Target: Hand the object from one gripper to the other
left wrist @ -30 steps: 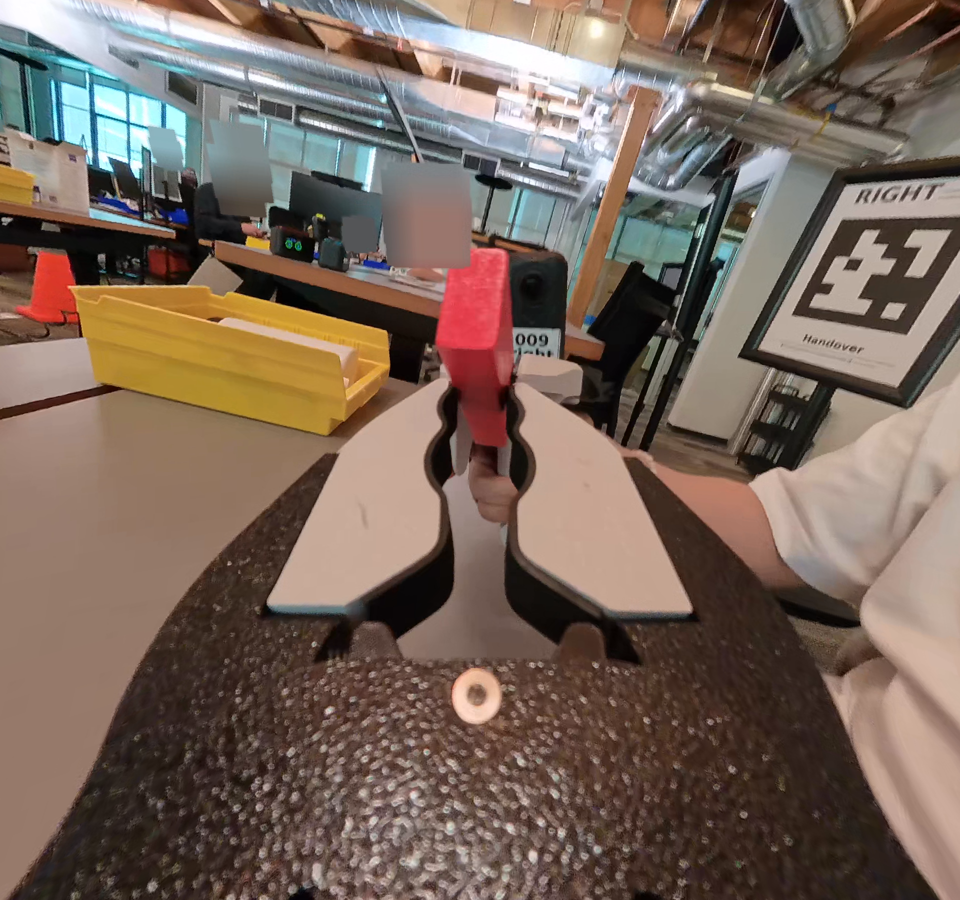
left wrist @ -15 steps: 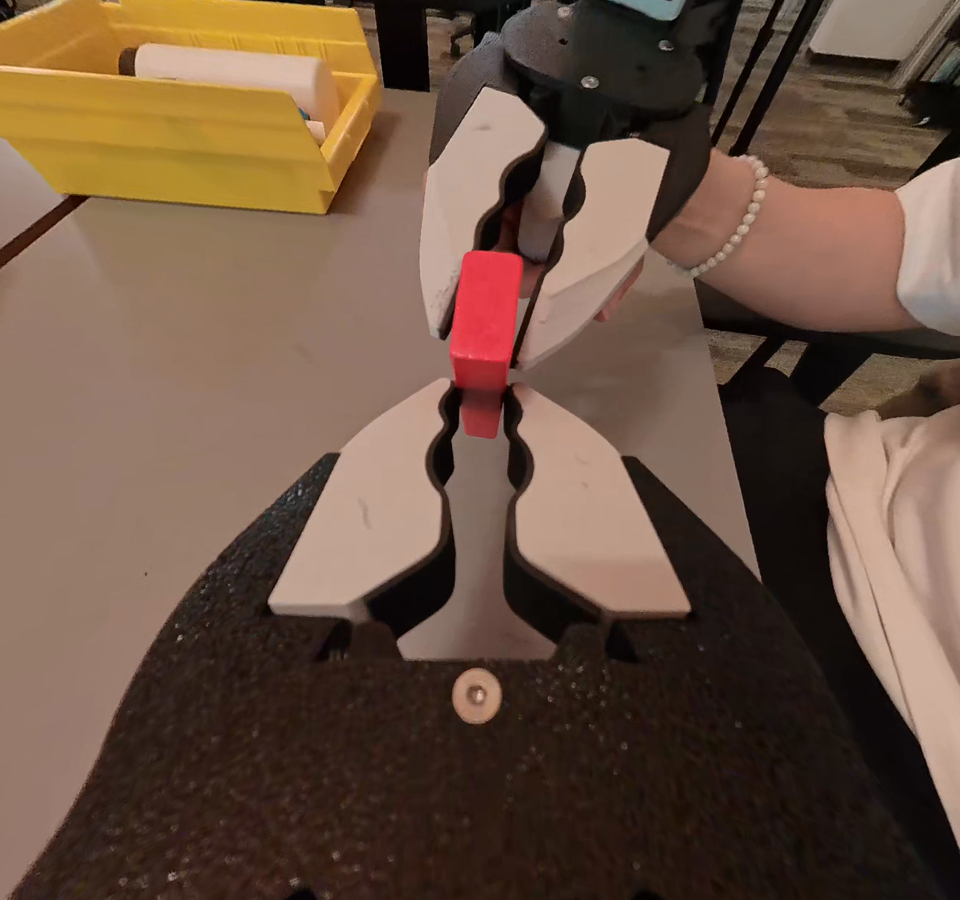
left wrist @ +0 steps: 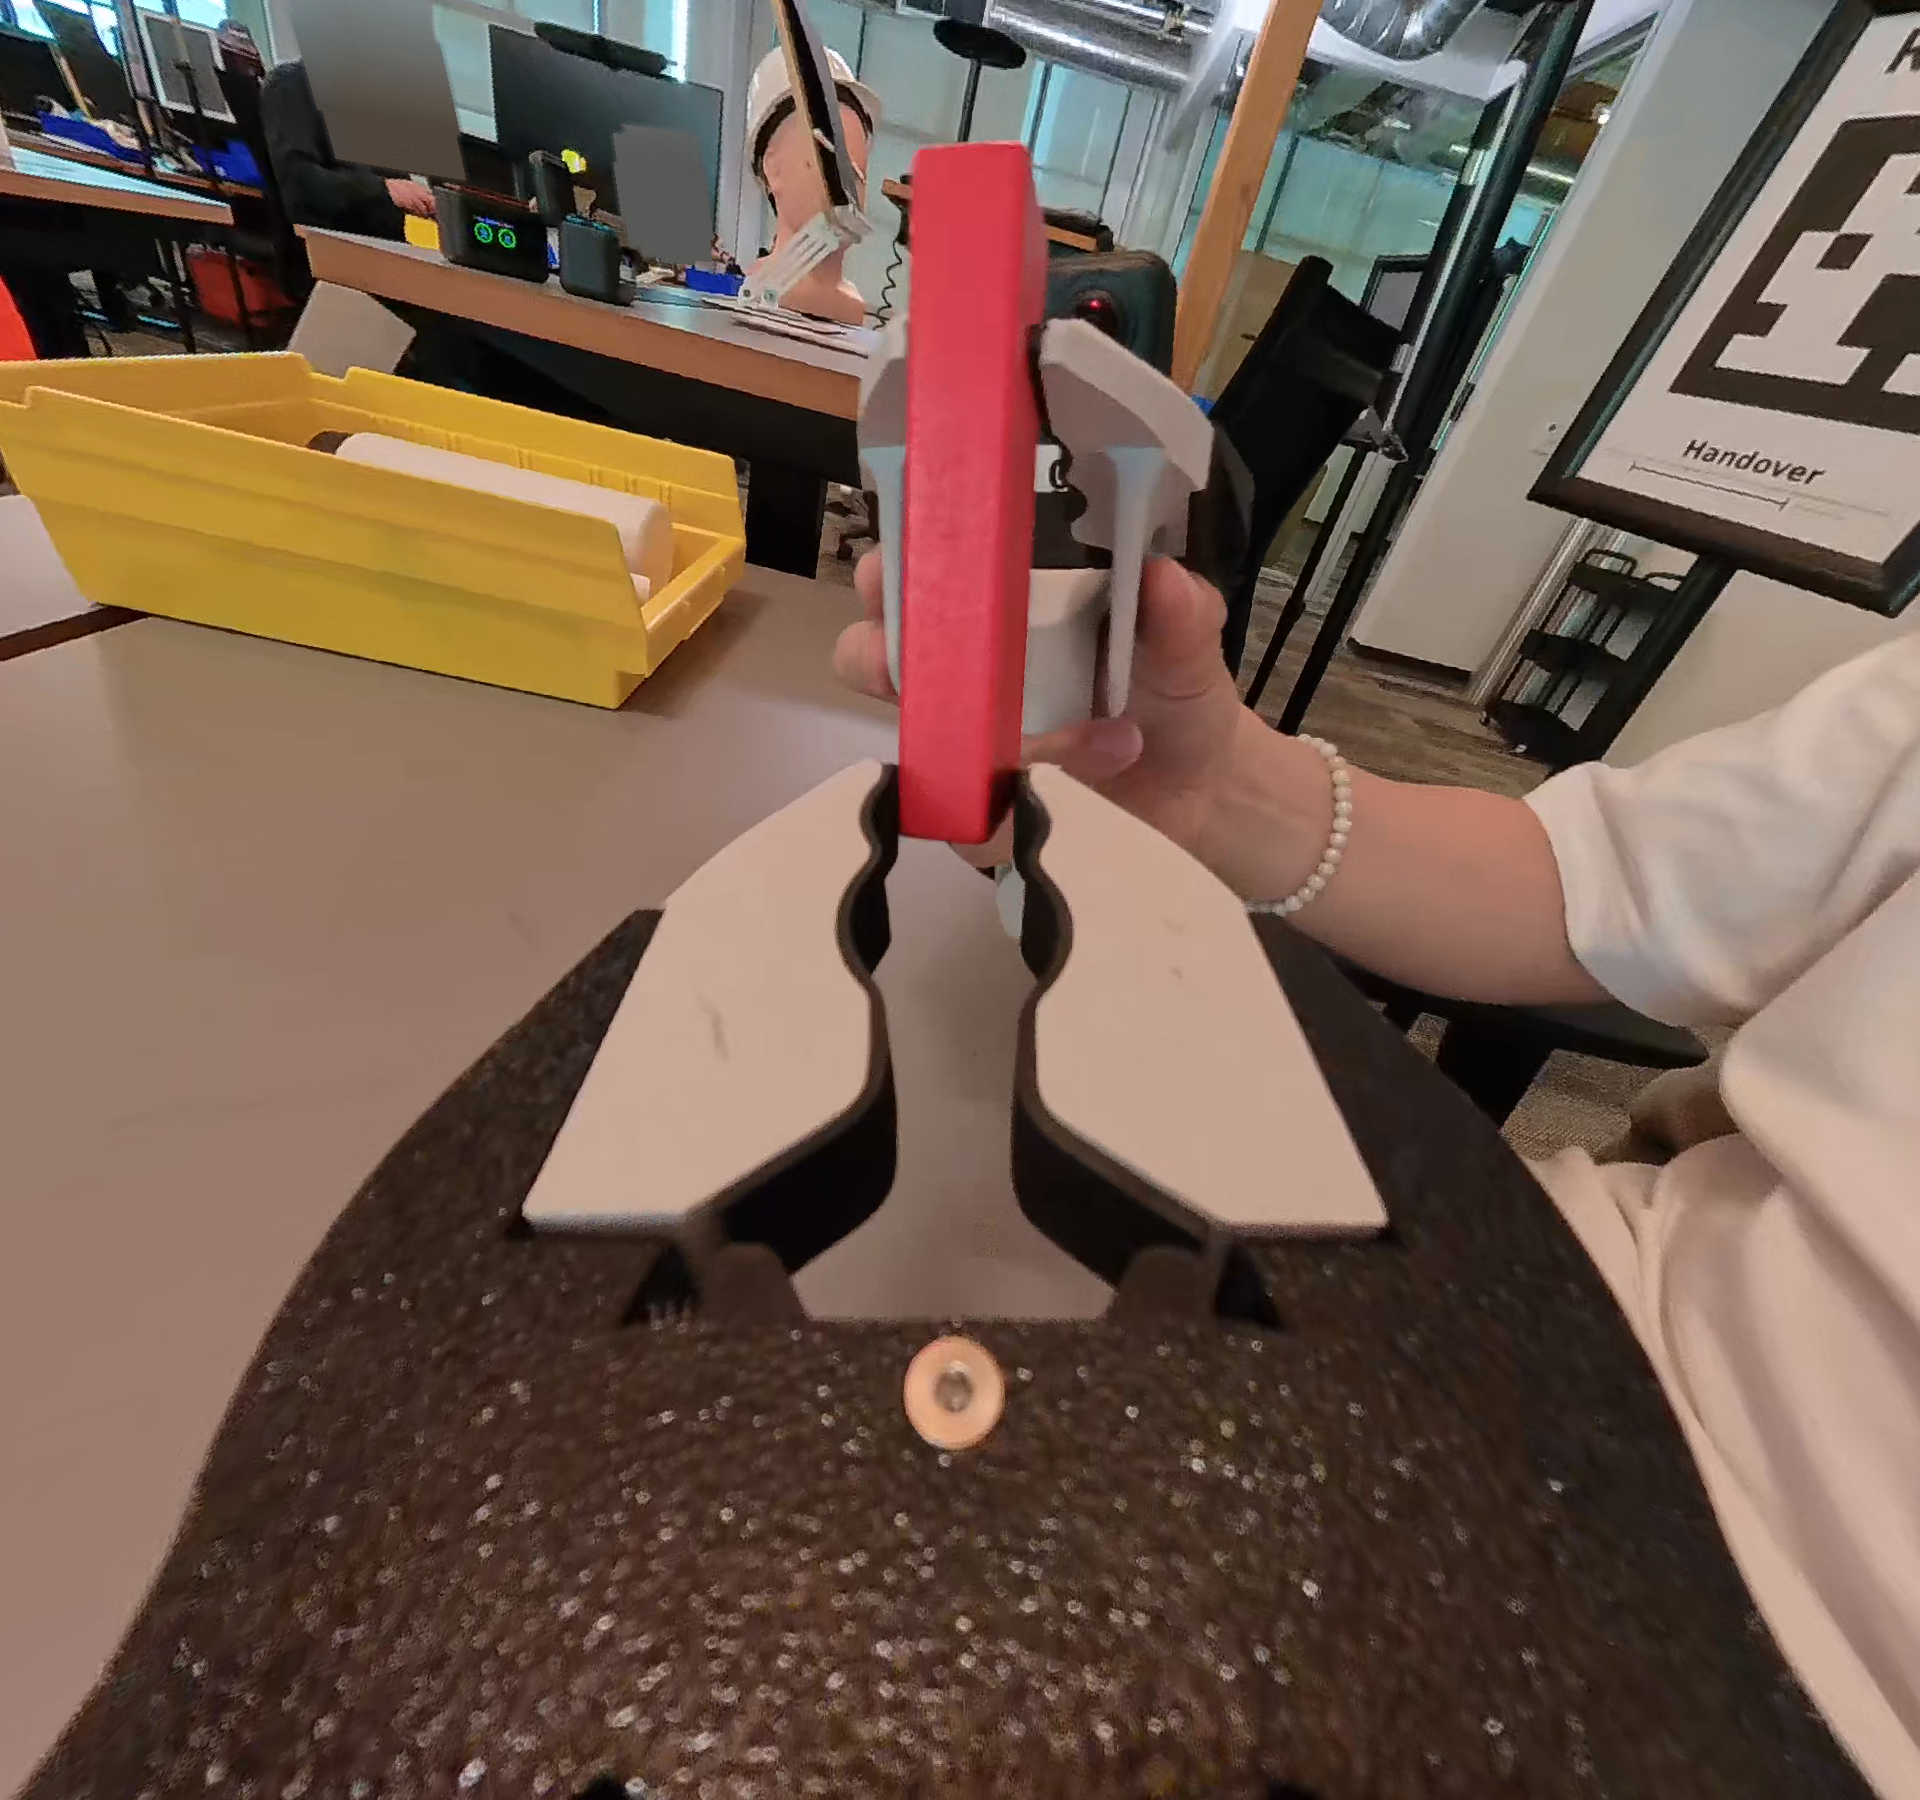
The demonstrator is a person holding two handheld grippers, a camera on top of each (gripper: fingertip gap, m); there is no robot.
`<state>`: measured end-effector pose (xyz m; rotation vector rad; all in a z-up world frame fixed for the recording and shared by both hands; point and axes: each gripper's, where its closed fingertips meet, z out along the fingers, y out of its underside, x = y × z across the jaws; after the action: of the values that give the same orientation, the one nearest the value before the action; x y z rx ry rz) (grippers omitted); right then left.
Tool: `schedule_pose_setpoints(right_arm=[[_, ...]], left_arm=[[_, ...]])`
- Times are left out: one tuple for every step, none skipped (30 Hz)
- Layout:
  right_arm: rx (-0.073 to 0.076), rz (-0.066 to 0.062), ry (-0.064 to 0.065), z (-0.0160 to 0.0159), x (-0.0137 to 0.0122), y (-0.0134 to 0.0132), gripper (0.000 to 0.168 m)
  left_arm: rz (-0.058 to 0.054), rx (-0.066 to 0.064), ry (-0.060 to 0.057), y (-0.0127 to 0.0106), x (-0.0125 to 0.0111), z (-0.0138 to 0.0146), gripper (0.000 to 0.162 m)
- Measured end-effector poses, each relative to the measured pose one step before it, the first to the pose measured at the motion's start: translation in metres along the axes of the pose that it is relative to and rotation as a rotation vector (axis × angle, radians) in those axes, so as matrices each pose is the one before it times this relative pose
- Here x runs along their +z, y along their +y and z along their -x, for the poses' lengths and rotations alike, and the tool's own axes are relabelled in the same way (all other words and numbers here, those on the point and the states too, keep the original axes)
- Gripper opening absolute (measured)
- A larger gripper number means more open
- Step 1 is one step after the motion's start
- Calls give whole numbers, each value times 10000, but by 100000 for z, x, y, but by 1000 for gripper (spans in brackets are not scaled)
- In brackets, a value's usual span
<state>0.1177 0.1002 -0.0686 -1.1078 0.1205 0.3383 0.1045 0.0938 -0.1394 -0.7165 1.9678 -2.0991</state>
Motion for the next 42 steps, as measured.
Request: schedule_pose_setpoints(right_arm=[[-118, 125, 173, -333, -99, 137, 16], [10, 77, 53, -229, -208, -38, 16], [141, 85, -141, -27, -225, -100, 16], [96, 173, -112, -51, -212, -5, 17], [-17, 338, 13, -177, -207, 213, 18], [-252, 473, 140, -279, -244, 349, 19], [-588, 523, 284, -359, -293, 380, 20], [-813, 505, 348, -336, -291, 314, 26], [-823, 543, 319, -217, -257, 309, 34], [-774, 690, 82, 95, -182, 495, 42], [-670, 802, -165, 480, -113, 708, 47], [-573, 799, -259, 678, 1, 780, 52], [-482, 731, -200, 634, 92, 763, 55], [-348, 658, -235, 688, 199, 722, 55], [-244, 547, -255, 692, 330, 619, 56], [-123, 425, -167, 537, 438, 456, 56], [-63, 452, -180, 500, 494, 515, 54], [-119, 519, -183, 487, 504, 614, 51], [-177, 520, -47, 309, 493, 634, 50], [-185, 452, 28, 198, 466, 525, 48], [-149, 368, 47, 127, 422, 414, 45], [-163, 308, 80, 48, 329, 291, 40], [-175, 254, -106, 289, 242, 233, 32], [-107, 259, -279, 503, 204, 282, 19], [-54, 247, -68, 139, 212, 279, 18], [-1, 153, -130, 183, 164, 166, 17], [39, 99, -101, 69, 116, 98, 16], [11, -77, 49, -164, 1, -80, 16], [43, -187, 67, -224, -70, -129, 16], [145, -251, 43, -269, -158, -147, 16], [180, -384, 137, -459, -278, -261, 16], [278, -497, 160, -572, -425, -390, 15], [422, -666, 41, -482, -540, -663, 15], [508, -906, 27, -463, -631, -1070, 15], [576, -1075, 82, -557, -647, -1372, 15], [654, -1145, 146, -666, -589, -1474, 15], [768, -1136, 184, -719, -494, -1429, 15], [800, -1118, 39, -518, -370, -1321, 15], [675, -1104, -68, -272, -270, -1218, 15], [627, -1036, -52, -187, -177, -1009, 15], [686, -731, -21, -226, -31, -579, 15], [577, -447, 39, -253, 84, -184, 15]], left_arm=[[-52, -24, -14, 146, 151, 104, 20], [-115, -32, -18, -14, 67, 120, 19], [-120, -62, 69, -113, -1, -21, 18], [34, -51, 34, 9, -49, 18, 17], [257, -6, -70, 229, -76, 142, 16], [400, 34, -133, 345, -152, 218, 16], [436, 91, -165, 306, -230, 244, 16], [507, 129, -169, 363, -292, 220, 16], [691, 142, -94, 596, -317, 114, 16], [840, 205, -70, 830, -316, 32, 16], [846, 337, -161, 917, -301, 67, 16], [829, 412, -181, 958, -257, 21, 16], [770, 376, -110, 897, -186, -121, 16], [644, 320, -63, 729, -85, -195, 16], [520, 285, -48, 544, -15, -242, 16], [434, 237, -48, 410, 66, -227, 16], [357, 205, -59, 288, 113, -201, 16], [284, 208, -83, 181, 150, -149, 16], [240, 220, -49, 133, 161, -192, 16], [214, 216, -42, 125, 178, -169, 16], [201, 193, -107, 112, 169, -56, 16], [211, 152, -115, 127, 154, -5, 16], [219, 96, -145, 163, 125, 75, 16], [148, 86, -162, 111, 78, 149, 16], [96, 106, -76, 110, 45, 54, 16], [45, 116, -24, 97, 14, 3, 16], [-26, 84, -53, 37, -31, 56, 16], [-87, 37, -104, -57, -106, 193, 16], [-202, 71, -144, -209, -196, 283, 16], [-341, 121, -251, -370, -274, 391, 16], [-440, 33, -421, -475, -340, 650, 17], [-555, -121, -487, -635, -370, 804, 22], [-676, -288, -456, -782, -363, 850, 33], [-721, -472, -312, -824, -316, 756, 37], [-753, -652, -55, -822, -210, 482, 37], [-835, -755, 227, -868, -91, 115, 37], [-901, -778, 397, -908, 23, -174, 35], [-840, -751, 401, -783, 116, -250, 31], [-699, -709, 241, -577, 241, -82, 30], [-575, -668, 133, -370, 335, 22, 30], [-482, -605, 226, -222, 376, -169, 30], [-400, -566, 319, -108, 377, -334, 30]])
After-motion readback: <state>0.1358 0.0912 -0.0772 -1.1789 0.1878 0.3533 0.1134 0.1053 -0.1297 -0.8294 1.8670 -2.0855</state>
